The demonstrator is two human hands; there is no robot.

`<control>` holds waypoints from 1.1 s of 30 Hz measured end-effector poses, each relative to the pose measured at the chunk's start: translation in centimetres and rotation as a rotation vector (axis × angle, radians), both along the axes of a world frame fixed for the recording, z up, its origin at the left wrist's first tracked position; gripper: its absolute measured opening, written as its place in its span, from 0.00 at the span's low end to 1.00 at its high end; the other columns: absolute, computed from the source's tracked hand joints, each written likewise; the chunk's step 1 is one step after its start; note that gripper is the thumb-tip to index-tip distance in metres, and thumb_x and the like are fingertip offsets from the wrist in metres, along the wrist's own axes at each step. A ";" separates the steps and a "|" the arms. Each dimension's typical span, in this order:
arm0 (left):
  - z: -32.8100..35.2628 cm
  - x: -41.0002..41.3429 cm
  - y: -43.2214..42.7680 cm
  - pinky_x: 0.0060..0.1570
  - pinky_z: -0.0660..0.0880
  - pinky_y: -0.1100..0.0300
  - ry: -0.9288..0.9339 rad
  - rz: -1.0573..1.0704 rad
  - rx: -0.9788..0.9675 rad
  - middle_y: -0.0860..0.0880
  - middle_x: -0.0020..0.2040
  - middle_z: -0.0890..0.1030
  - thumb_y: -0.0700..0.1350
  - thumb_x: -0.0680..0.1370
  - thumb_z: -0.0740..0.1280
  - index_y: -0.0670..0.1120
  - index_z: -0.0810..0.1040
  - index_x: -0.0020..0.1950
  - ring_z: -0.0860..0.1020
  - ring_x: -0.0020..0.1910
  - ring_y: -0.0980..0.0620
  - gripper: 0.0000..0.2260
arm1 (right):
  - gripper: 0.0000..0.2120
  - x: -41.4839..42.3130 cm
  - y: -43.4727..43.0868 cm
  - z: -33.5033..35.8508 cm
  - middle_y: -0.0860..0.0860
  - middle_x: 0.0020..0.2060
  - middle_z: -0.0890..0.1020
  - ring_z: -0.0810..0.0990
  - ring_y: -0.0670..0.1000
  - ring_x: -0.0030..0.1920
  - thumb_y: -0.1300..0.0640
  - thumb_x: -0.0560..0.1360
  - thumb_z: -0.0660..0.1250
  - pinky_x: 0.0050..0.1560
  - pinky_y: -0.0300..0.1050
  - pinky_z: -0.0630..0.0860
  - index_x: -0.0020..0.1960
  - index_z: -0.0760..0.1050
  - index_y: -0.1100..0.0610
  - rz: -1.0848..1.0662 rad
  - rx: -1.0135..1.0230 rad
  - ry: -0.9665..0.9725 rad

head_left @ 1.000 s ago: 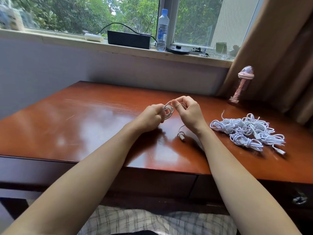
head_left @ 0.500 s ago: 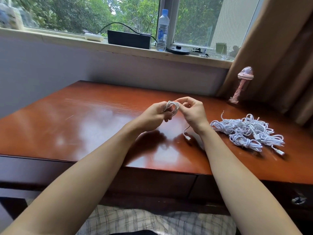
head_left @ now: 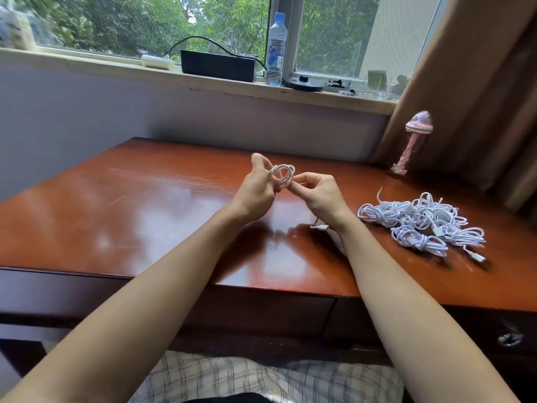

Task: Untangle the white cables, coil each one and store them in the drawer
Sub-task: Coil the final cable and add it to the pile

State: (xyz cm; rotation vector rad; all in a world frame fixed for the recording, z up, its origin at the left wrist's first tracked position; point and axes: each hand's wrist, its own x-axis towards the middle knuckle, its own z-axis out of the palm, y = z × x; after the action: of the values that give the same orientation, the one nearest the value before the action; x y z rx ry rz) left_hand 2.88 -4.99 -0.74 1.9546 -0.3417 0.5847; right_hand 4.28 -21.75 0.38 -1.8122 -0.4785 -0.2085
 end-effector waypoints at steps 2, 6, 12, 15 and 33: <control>0.0 -0.1 0.2 0.36 0.71 0.66 -0.009 0.003 -0.011 0.52 0.38 0.77 0.32 0.81 0.58 0.46 0.60 0.58 0.75 0.31 0.63 0.12 | 0.10 -0.5 0.1 0.2 0.55 0.35 0.82 0.70 0.39 0.27 0.57 0.76 0.75 0.31 0.33 0.65 0.51 0.84 0.64 0.047 0.000 0.012; 0.0 0.0 0.6 0.38 0.70 0.66 -0.021 0.033 0.001 0.53 0.40 0.78 0.29 0.78 0.58 0.47 0.67 0.58 0.75 0.35 0.61 0.15 | 0.07 -0.5 0.2 0.0 0.49 0.30 0.75 0.65 0.44 0.26 0.62 0.77 0.74 0.26 0.35 0.63 0.54 0.84 0.60 0.136 0.000 0.080; 0.1 0.2 0.9 0.43 0.71 0.62 0.016 0.110 0.014 0.49 0.43 0.80 0.31 0.77 0.62 0.44 0.71 0.54 0.76 0.42 0.51 0.11 | 0.10 -0.6 0.0 0.1 0.48 0.32 0.78 0.69 0.46 0.30 0.61 0.77 0.74 0.28 0.40 0.67 0.58 0.83 0.58 0.184 -0.061 0.140; 0.3 0.0 1.1 0.37 0.68 0.72 -0.003 0.156 0.036 0.50 0.41 0.79 0.30 0.77 0.61 0.45 0.70 0.54 0.76 0.39 0.57 0.12 | 0.10 -0.7 0.3 -0.1 0.52 0.34 0.73 0.67 0.47 0.30 0.61 0.79 0.71 0.25 0.38 0.63 0.59 0.83 0.61 0.236 -0.101 0.162; 0.0 -0.5 1.6 0.45 0.74 0.47 0.073 0.272 0.491 0.37 0.50 0.81 0.30 0.73 0.60 0.41 0.69 0.56 0.77 0.47 0.35 0.14 | 0.05 -0.8 0.7 -0.3 0.49 0.39 0.82 0.80 0.52 0.39 0.59 0.74 0.69 0.44 0.51 0.79 0.44 0.84 0.56 -0.002 -0.721 -0.466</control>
State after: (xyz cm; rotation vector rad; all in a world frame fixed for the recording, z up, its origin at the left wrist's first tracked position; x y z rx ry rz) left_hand 2.37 -3.44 -0.71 2.5144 -0.1822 0.6430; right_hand 3.44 -21.05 0.10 -2.4739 -0.9699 -0.5156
